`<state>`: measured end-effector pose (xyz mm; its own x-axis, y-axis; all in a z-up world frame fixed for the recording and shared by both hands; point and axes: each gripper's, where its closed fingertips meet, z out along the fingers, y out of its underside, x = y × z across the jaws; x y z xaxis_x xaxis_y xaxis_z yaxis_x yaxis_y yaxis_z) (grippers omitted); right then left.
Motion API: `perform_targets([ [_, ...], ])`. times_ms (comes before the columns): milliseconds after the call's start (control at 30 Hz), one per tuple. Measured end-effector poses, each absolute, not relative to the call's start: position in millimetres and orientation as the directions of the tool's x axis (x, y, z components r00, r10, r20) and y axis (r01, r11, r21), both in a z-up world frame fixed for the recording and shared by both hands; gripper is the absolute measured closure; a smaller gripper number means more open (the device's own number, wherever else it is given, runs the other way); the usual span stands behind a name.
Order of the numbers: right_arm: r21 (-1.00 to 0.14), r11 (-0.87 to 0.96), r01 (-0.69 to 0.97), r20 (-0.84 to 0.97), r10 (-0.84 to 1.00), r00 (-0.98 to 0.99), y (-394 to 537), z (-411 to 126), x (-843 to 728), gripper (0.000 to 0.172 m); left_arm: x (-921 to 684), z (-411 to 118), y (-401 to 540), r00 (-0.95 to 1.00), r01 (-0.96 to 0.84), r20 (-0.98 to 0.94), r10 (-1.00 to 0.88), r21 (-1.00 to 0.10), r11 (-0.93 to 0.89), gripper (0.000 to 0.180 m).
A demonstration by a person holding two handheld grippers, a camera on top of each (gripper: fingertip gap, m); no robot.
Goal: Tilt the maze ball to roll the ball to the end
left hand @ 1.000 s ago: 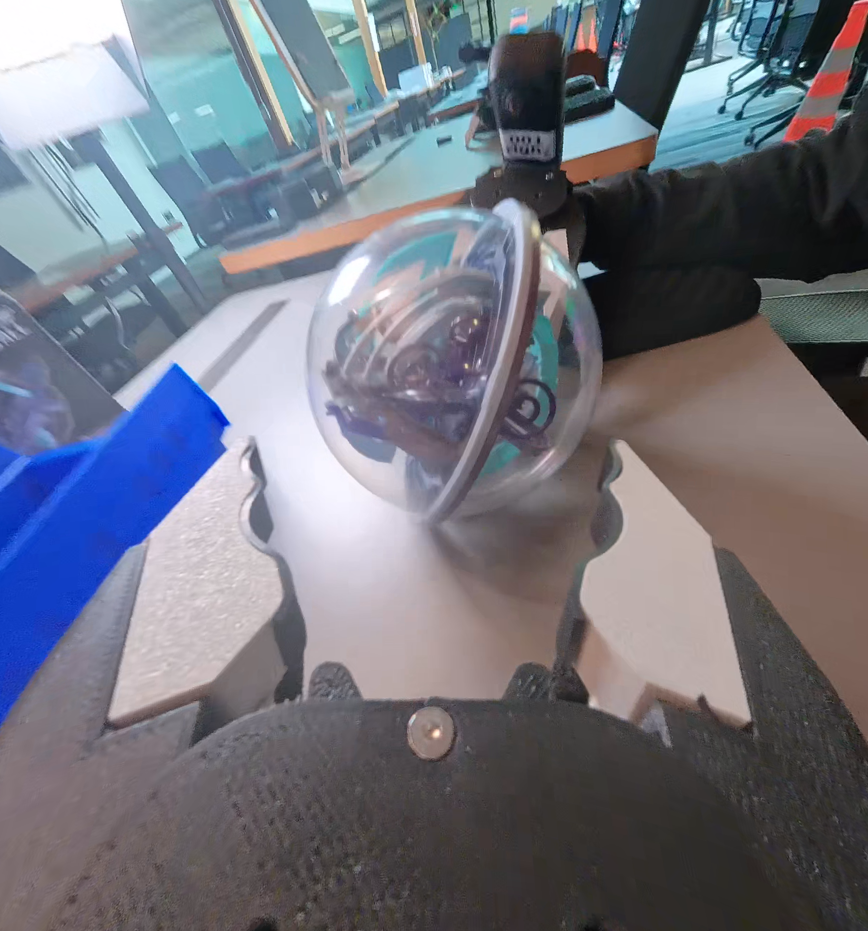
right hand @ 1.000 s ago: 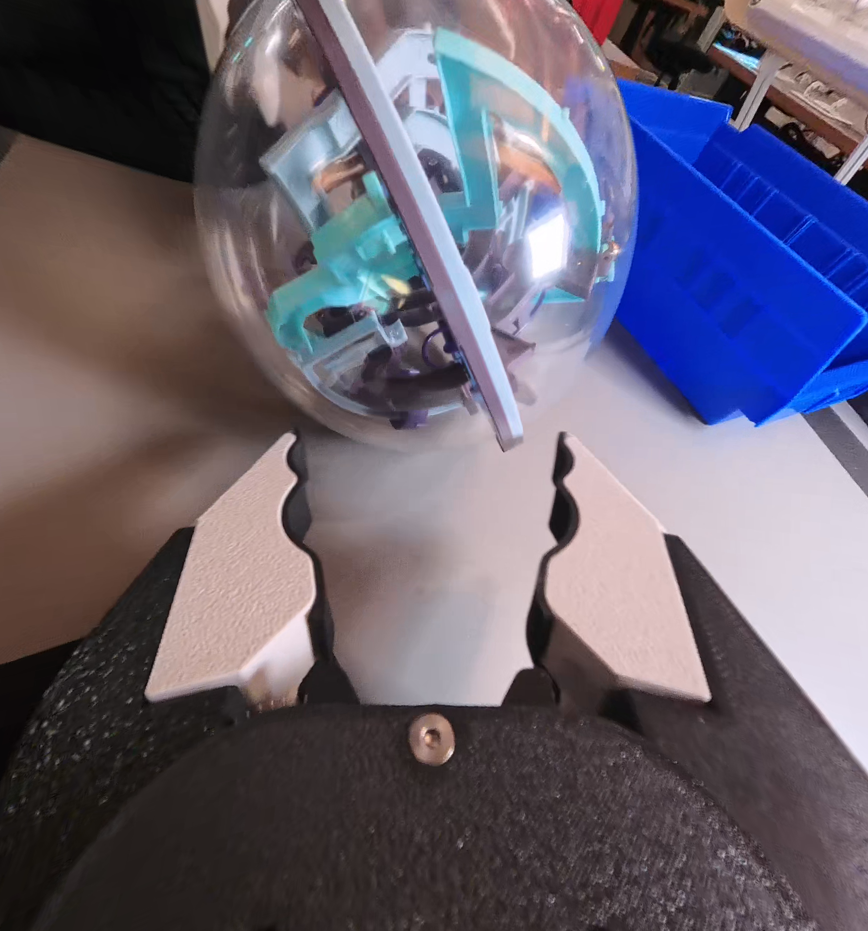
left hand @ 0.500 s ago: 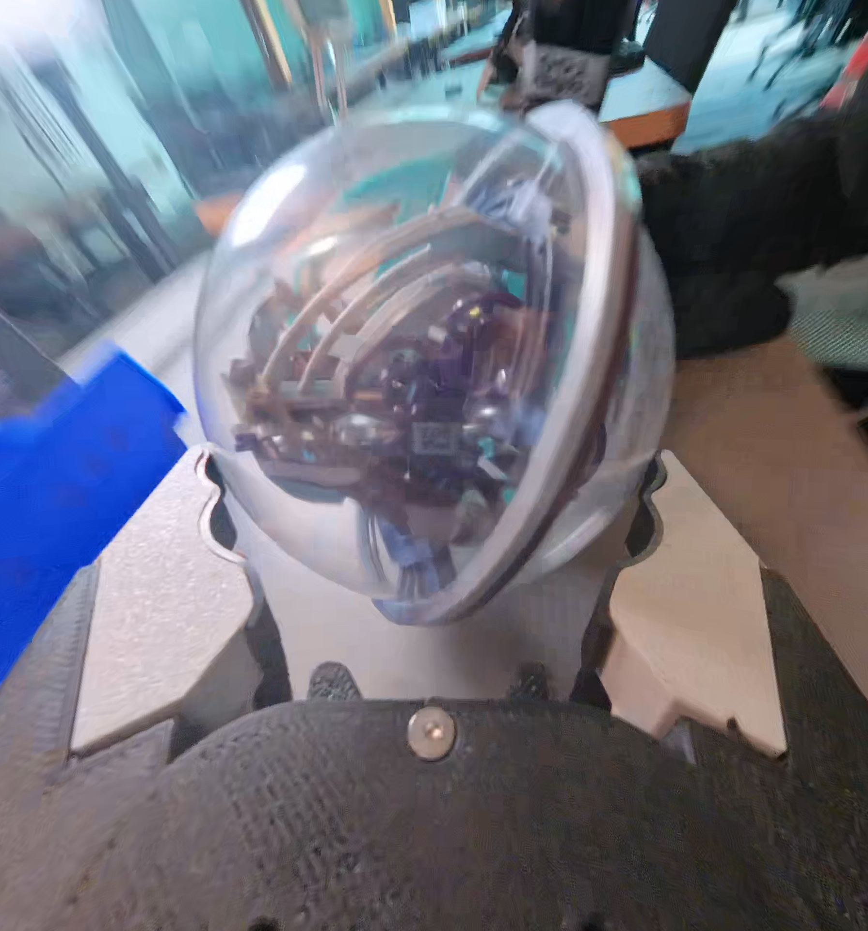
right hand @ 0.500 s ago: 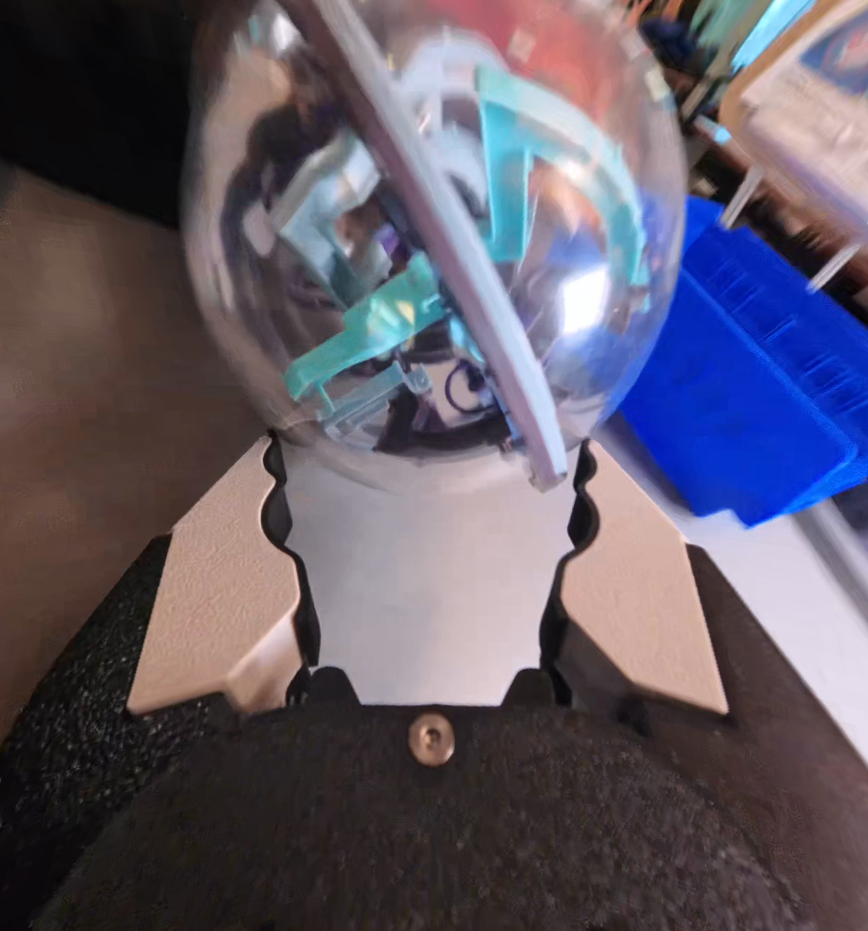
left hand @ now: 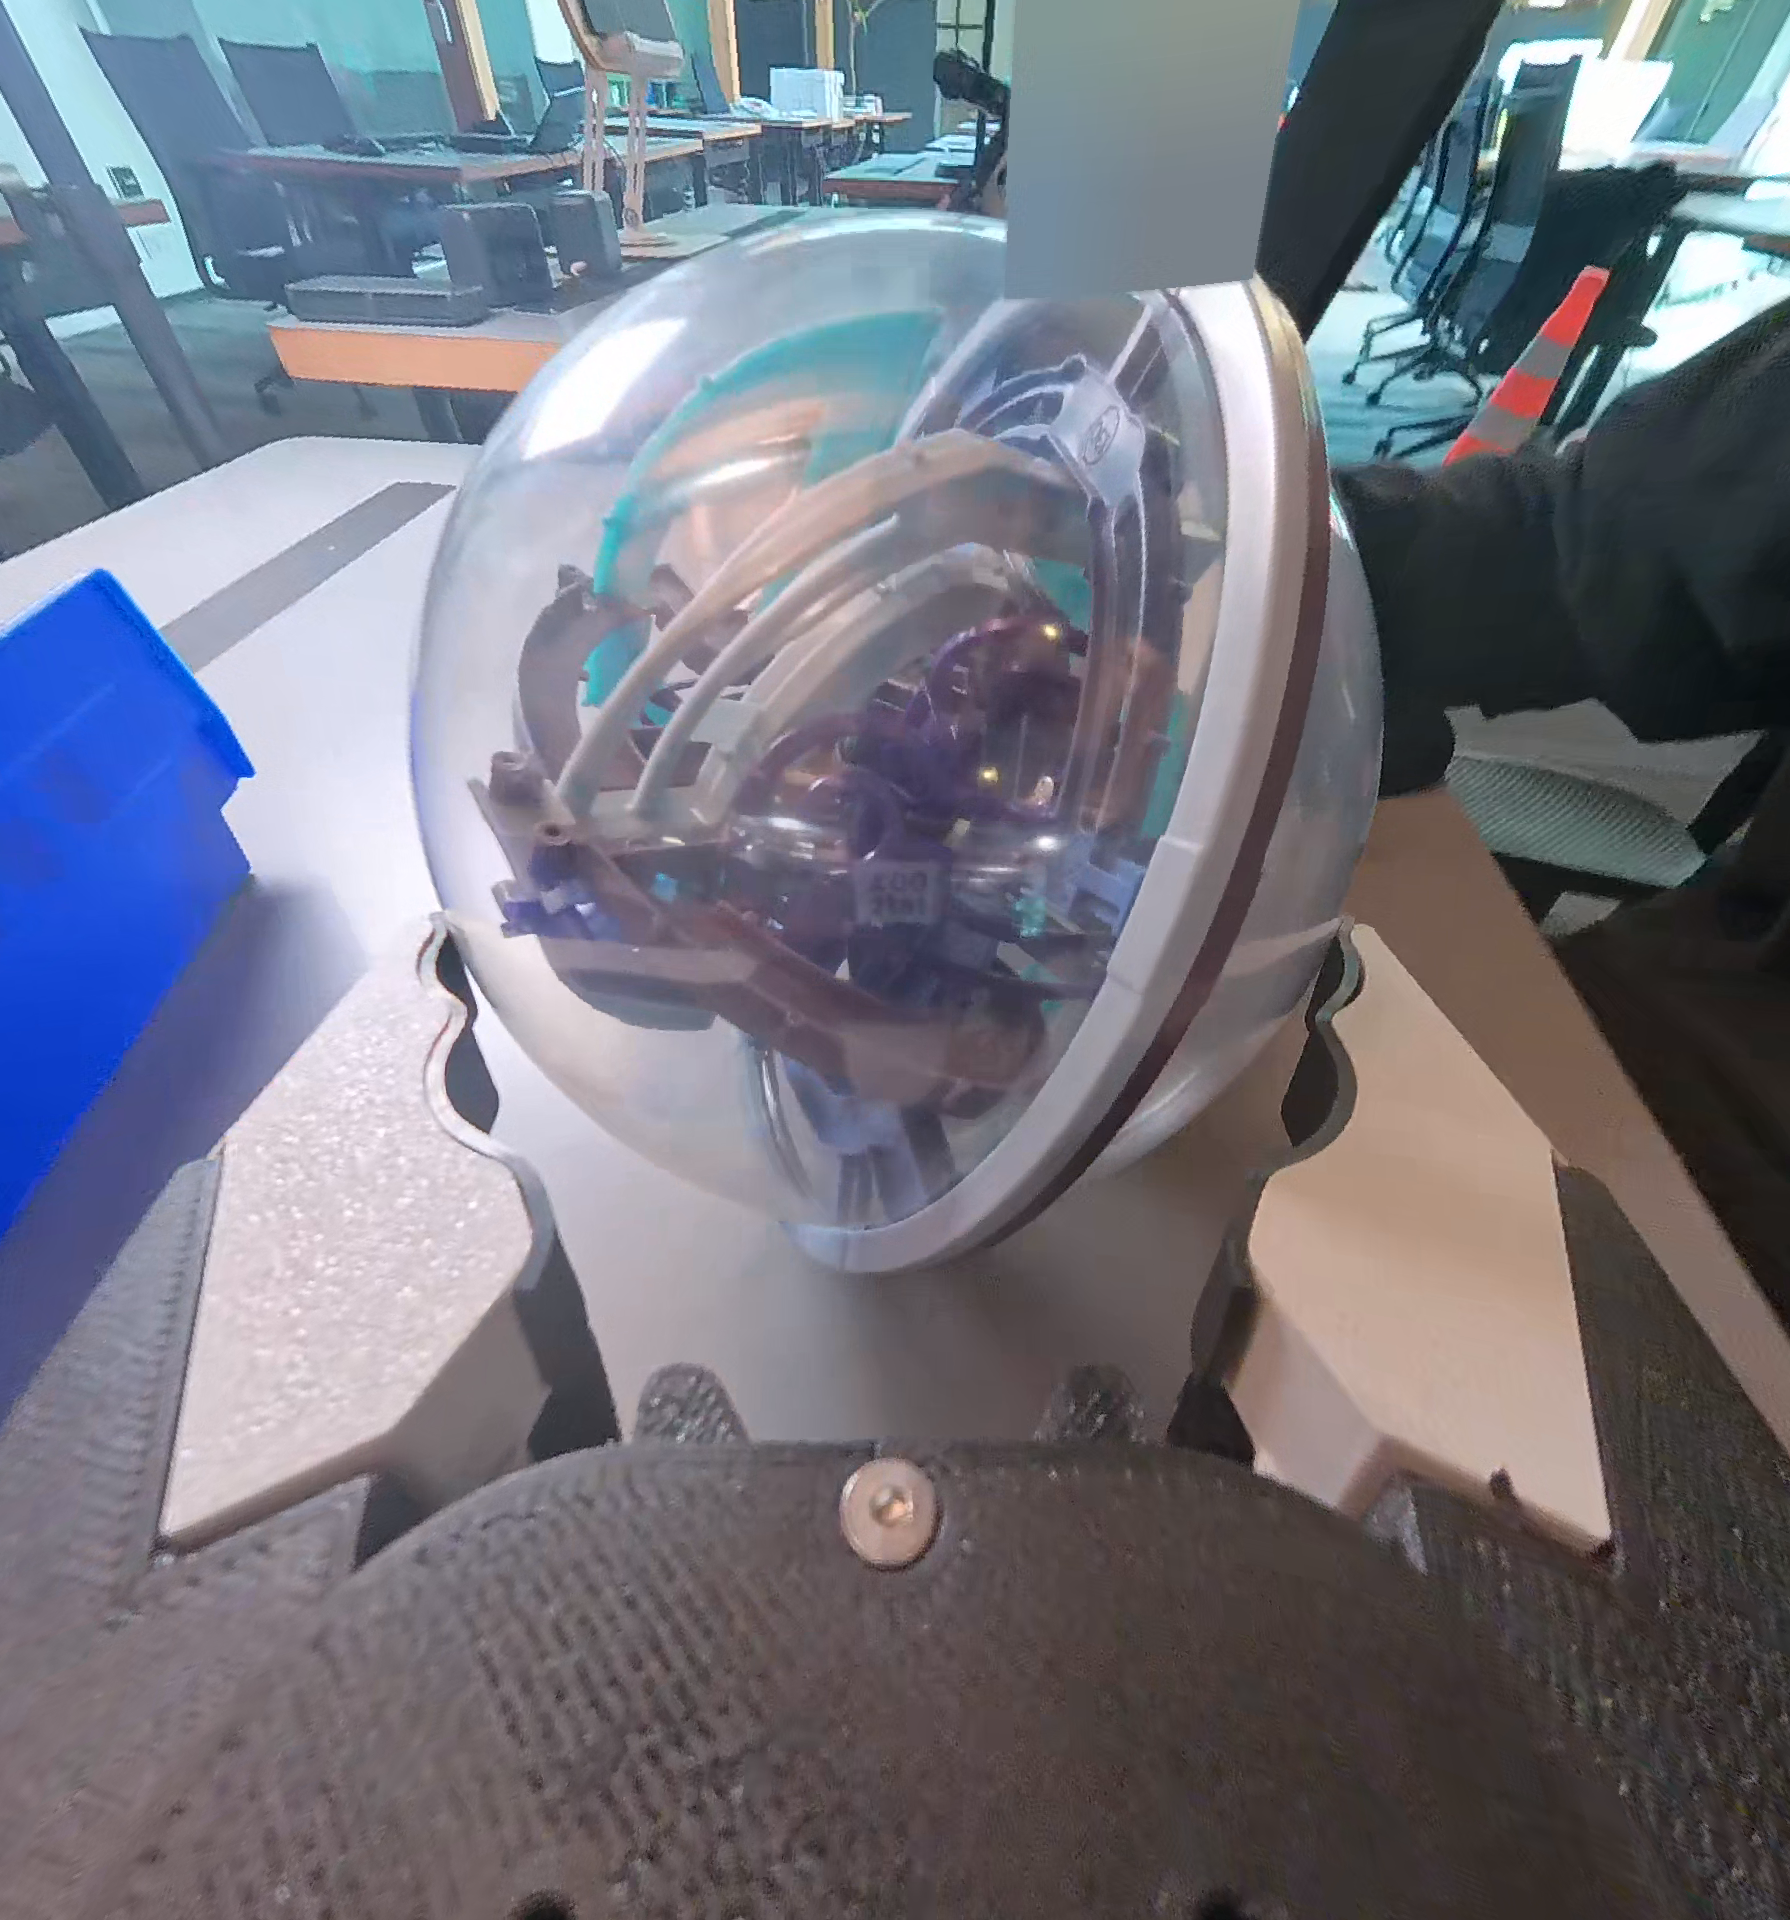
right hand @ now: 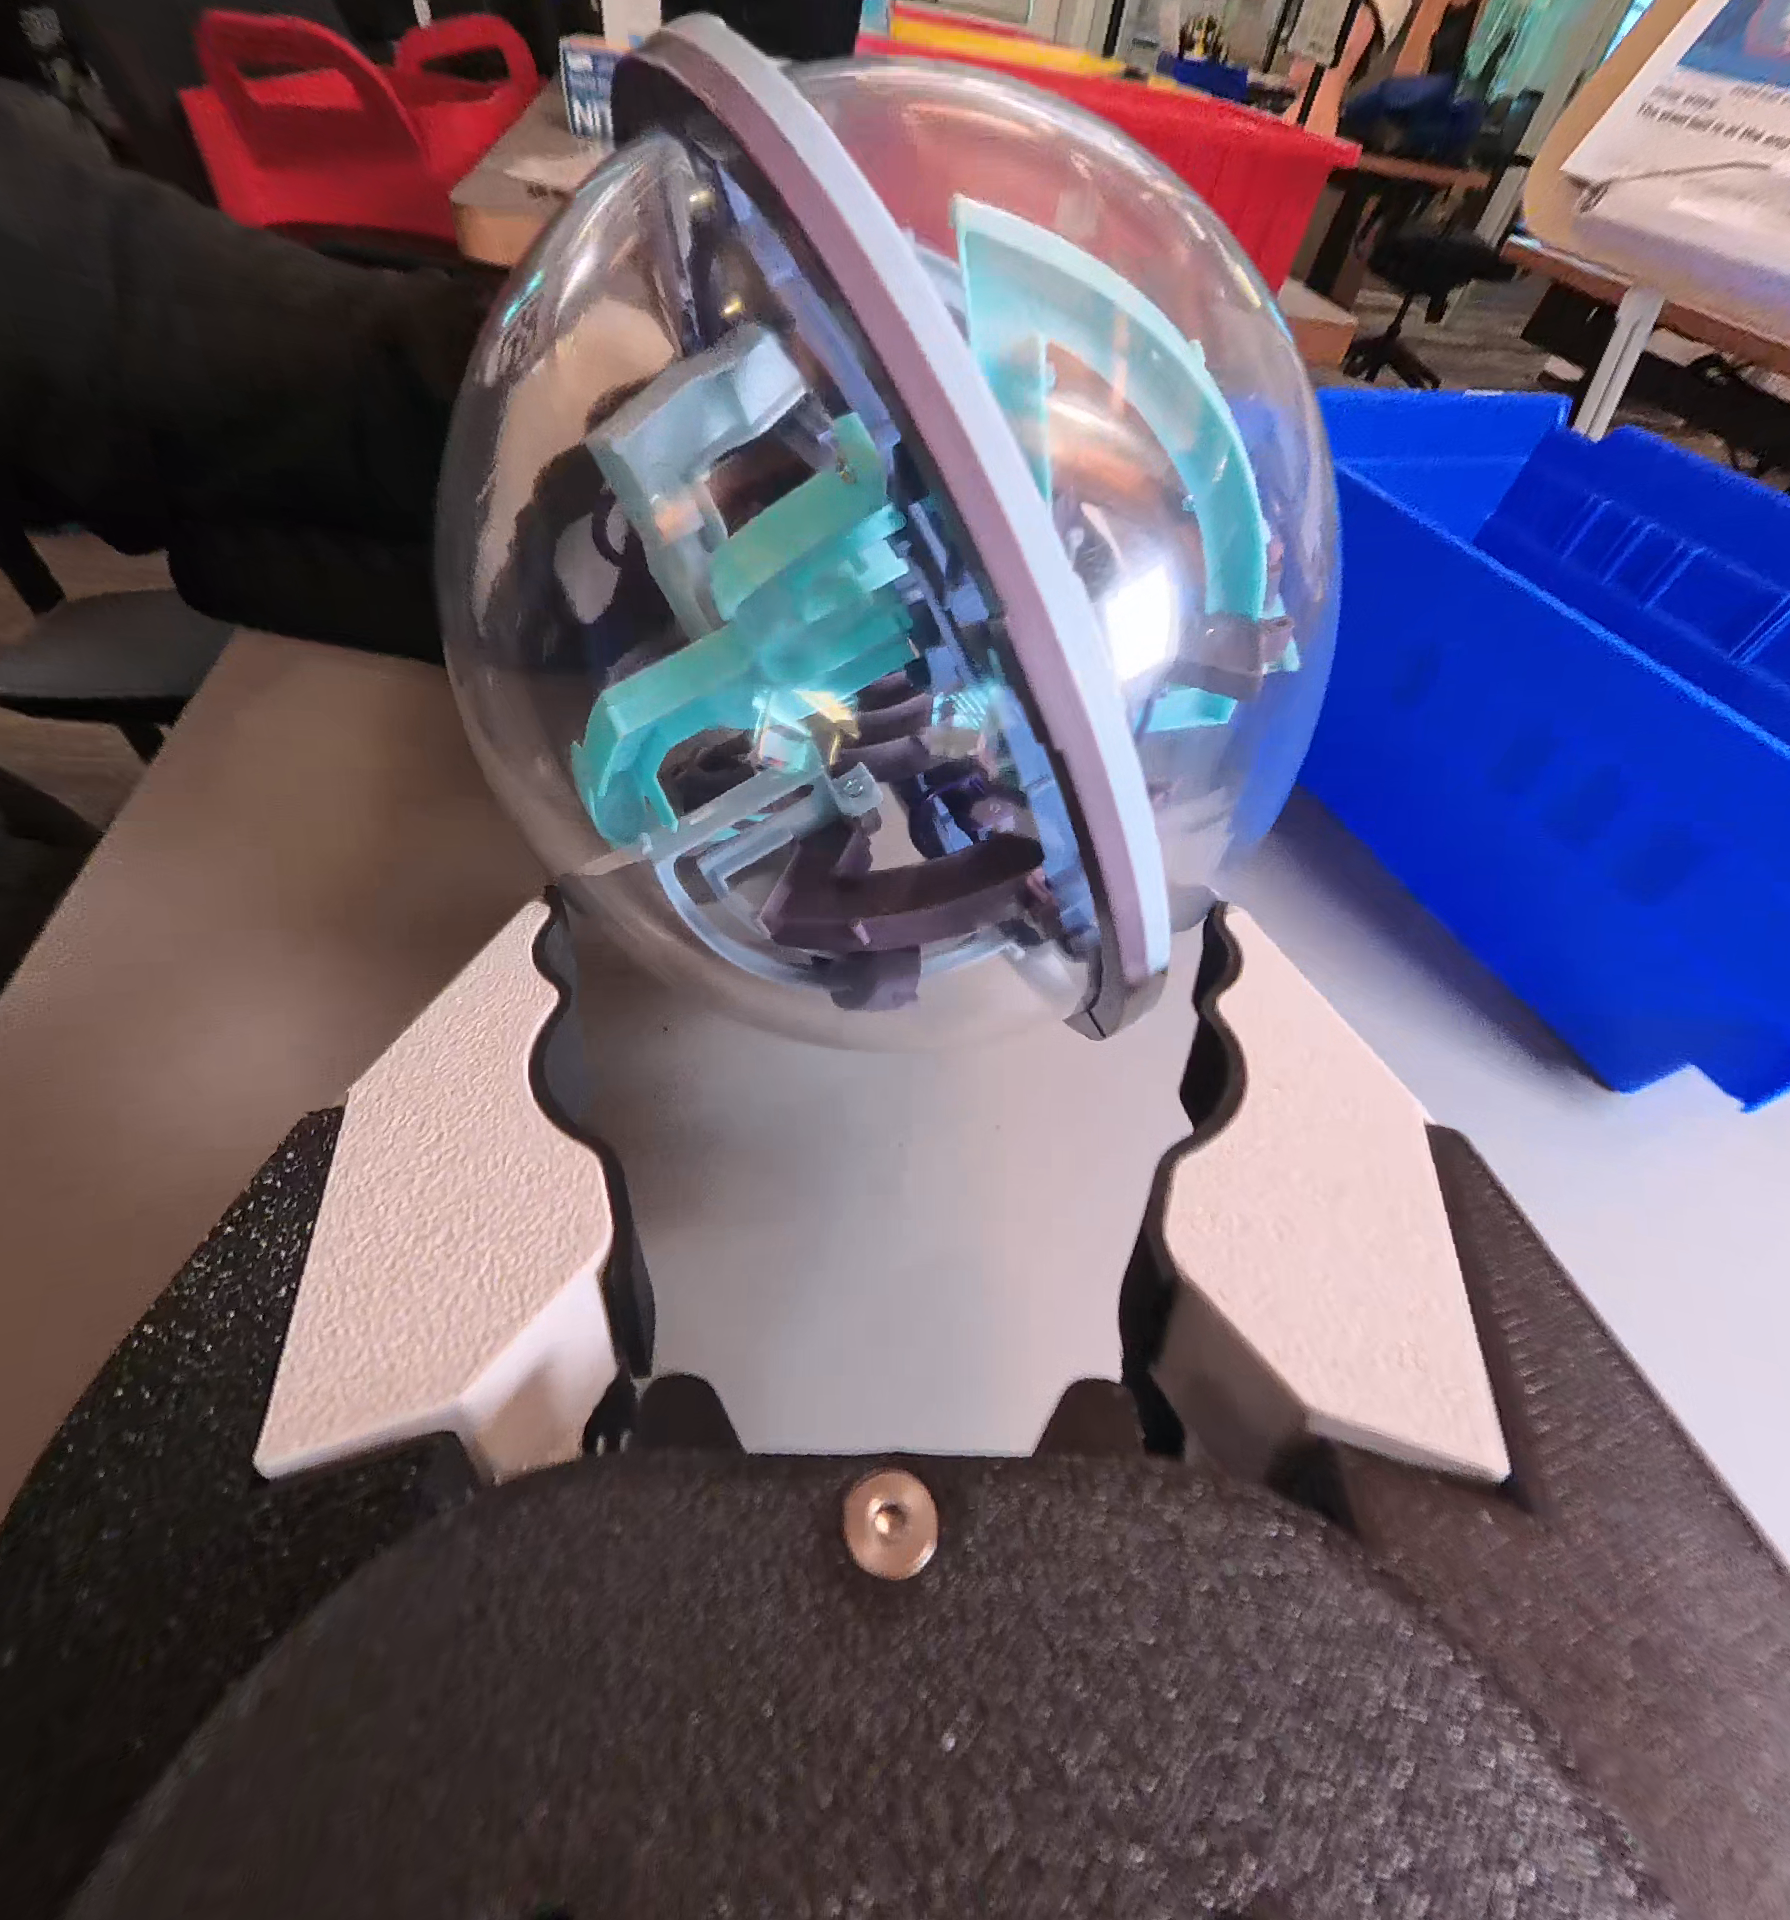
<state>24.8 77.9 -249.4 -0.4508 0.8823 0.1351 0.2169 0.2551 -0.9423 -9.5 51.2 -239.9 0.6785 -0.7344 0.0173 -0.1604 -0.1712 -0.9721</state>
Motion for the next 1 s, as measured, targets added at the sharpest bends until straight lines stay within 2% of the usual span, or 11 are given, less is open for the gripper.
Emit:
perform_targets([
  [133,-0.910,0.317,0.268,0.173,0.876,-0.449,80,-268,26,0.058,-15,-267,50,0.671,-0.280,-0.049,-0.740,-0.941,-0.191,0.029],
  [267,-0.928,0.272,0.255,0.139,0.887,-0.441,85,-265,29,0.064,-22,-267,50,0.675,-0.290,-0.057,-0.736,-0.937,-0.194,0.036],
  [367,-0.936,0.245,0.252,0.114,0.890,-0.441,91,-263,32,0.080,-37,-263,43,0.685,-0.316,-0.089,-0.723,-0.931,-0.185,0.053],
  [567,-0.938,0.267,0.220,0.152,0.890,-0.431,102,-261,38,0.127,-58,-253,30,0.703,-0.366,-0.153,-0.695,-0.915,-0.168,0.082],
  [667,-0.929,0.302,0.214,0.192,0.887,-0.419,102,-262,37,0.132,-67,-248,22,0.701,-0.346,-0.147,-0.697,-0.926,-0.152,0.107],
  [733,-0.922,0.327,0.207,0.223,0.886,-0.406,104,-261,36,0.147,-76,-247,20,0.720,-0.331,-0.147,-0.679,-0.932,-0.149,0.127],
  [767,-0.921,0.332,0.202,0.233,0.888,-0.397,105,-260,36,0.152,-77,-246,19,0.720,-0.324,-0.145,-0.678,-0.935,-0.144,0.130],
  [900,-0.911,0.357,0.206,0.261,0.887,-0.382,109,-261,35,0.154,-76,-245,19,0.725,-0.324,-0.156,-0.671,-0.937,-0.132,0.133],
  [1000,-0.916,0.350,0.197,0.261,0.892,-0.371,111,-259,37,0.165,-74,-245,16,0.710,-0.316,-0.146,-0.689,-0.941,-0.126,0.139],
])
